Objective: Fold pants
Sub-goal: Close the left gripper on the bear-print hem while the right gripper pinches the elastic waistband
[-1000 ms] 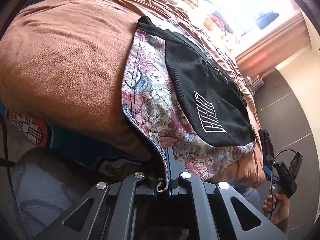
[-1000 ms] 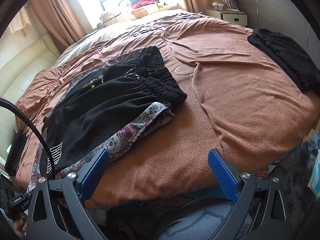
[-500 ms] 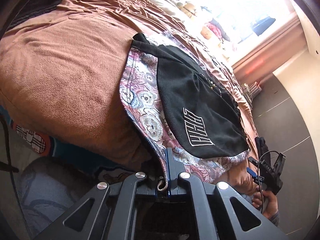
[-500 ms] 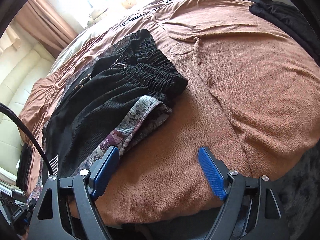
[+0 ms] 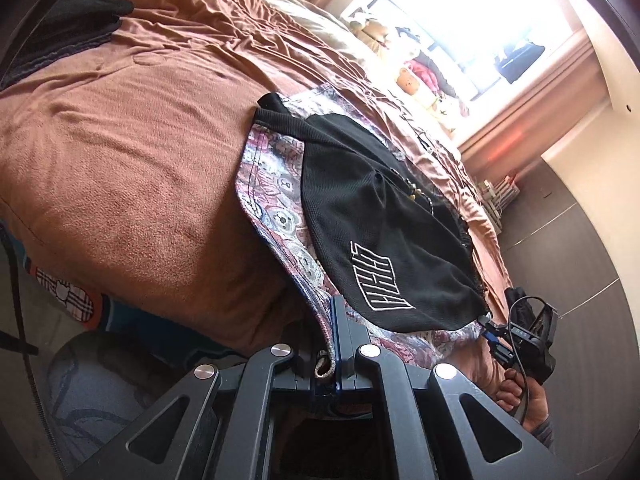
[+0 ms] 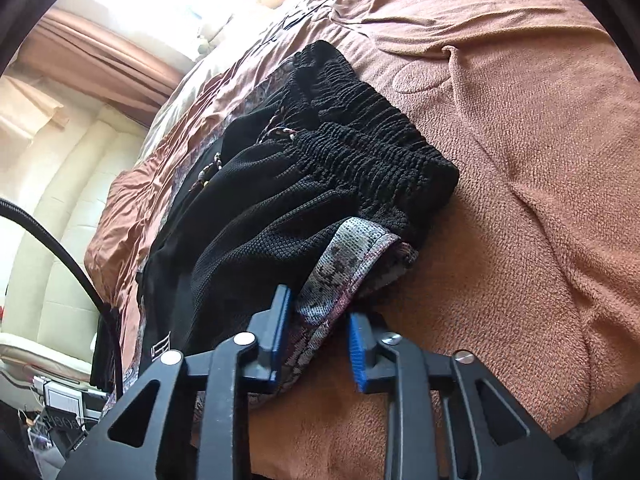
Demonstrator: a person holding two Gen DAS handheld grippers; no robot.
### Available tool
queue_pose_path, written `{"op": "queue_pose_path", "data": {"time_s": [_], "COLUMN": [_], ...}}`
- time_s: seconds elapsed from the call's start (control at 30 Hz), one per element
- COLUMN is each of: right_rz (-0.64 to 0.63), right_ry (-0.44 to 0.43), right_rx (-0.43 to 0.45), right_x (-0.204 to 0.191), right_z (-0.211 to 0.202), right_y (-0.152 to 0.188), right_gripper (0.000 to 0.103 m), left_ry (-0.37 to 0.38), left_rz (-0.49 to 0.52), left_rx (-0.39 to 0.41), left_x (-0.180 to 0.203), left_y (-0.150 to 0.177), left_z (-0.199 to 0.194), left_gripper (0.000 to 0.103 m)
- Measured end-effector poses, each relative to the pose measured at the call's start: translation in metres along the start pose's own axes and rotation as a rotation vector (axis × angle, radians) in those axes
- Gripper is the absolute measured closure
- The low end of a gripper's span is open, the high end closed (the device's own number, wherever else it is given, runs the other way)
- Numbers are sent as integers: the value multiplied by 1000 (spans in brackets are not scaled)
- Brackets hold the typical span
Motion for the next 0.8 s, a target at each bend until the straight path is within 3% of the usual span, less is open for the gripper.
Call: {"op": "queue_pose_path", "data": {"time_s": [0.33, 0.8], "right_rz": [-63, -83], "right_ry": [-29, -86], "right_rx": [64, 138], "right_x": [-16, -42], "right_z": [-15, -23], "right_y": [-9, -43], "right_gripper": [99, 100], "left_ry": [31, 51], "left_rz": [26, 67], "left_rx": [63, 130], "left_x": [16, 47], "left_y": [-29, -103], "left_z": [-11, -1], "left_gripper": [97, 97]}}
Point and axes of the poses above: each gripper's, at about its wrist camera, not at the fingertips, and z roughly the way its jaws point, x to its right, y to its underside, the point moved 2 cm from there along z, roughly the way its jaws point, and after that the axes turned 7 degrees about -y, right-handed, at the moved point
